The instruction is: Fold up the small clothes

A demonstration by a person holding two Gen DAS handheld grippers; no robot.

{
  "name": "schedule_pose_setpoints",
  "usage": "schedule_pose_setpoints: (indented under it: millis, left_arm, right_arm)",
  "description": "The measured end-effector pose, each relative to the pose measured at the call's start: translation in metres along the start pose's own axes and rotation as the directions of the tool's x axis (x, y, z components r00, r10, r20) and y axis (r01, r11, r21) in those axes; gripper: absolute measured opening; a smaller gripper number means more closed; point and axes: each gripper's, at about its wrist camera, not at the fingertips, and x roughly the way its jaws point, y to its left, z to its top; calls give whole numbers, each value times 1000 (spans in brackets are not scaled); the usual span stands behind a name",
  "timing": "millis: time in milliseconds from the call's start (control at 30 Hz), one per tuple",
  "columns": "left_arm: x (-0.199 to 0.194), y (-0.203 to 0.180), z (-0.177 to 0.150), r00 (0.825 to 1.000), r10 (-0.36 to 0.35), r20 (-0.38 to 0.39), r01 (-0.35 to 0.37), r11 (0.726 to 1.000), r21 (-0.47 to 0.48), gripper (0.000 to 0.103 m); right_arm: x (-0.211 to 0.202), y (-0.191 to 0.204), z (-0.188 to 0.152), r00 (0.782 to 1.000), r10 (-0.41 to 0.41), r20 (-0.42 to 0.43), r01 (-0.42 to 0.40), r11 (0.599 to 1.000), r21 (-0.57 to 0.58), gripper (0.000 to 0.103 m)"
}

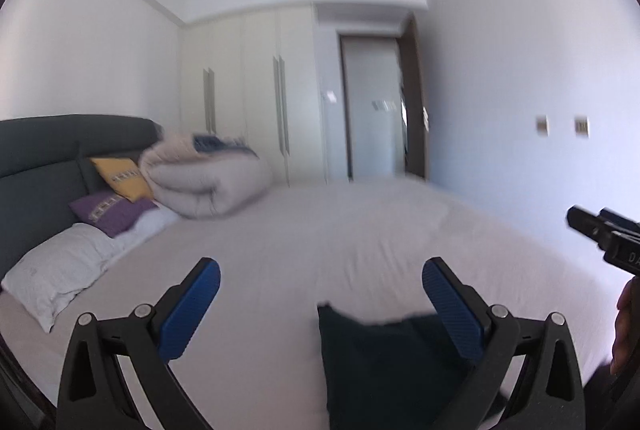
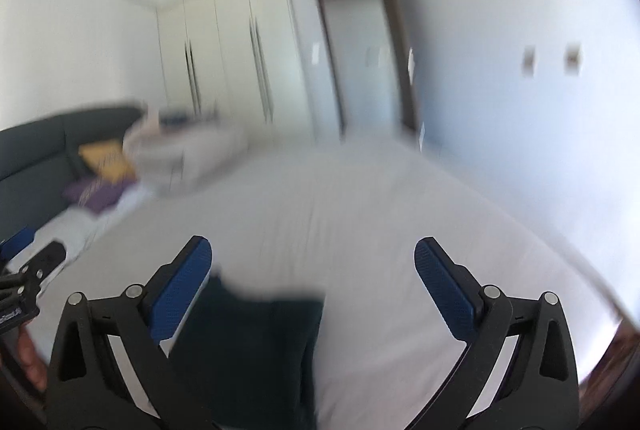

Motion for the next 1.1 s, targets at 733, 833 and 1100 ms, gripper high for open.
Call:
schedule_pose_setpoints:
  millis: [733, 833, 1100]
  left_arm:
    - [32, -18, -56, 902, -21, -431, 4, 999, -42, 103]
    - [41, -19, -69, 877, -10, -480, -7, 999, -34, 103]
    - [50, -17, -93, 834, -14, -551, -25, 998, -63, 103]
  right_arm:
    - [-22, 40, -61, 935, -139, -326, 87, 982, -167, 103]
    - [-10, 42, -71, 924, -157, -350, 99, 979, -178, 103]
    - [18, 36, -85, 895, -184, -406, 126, 978, -165, 103]
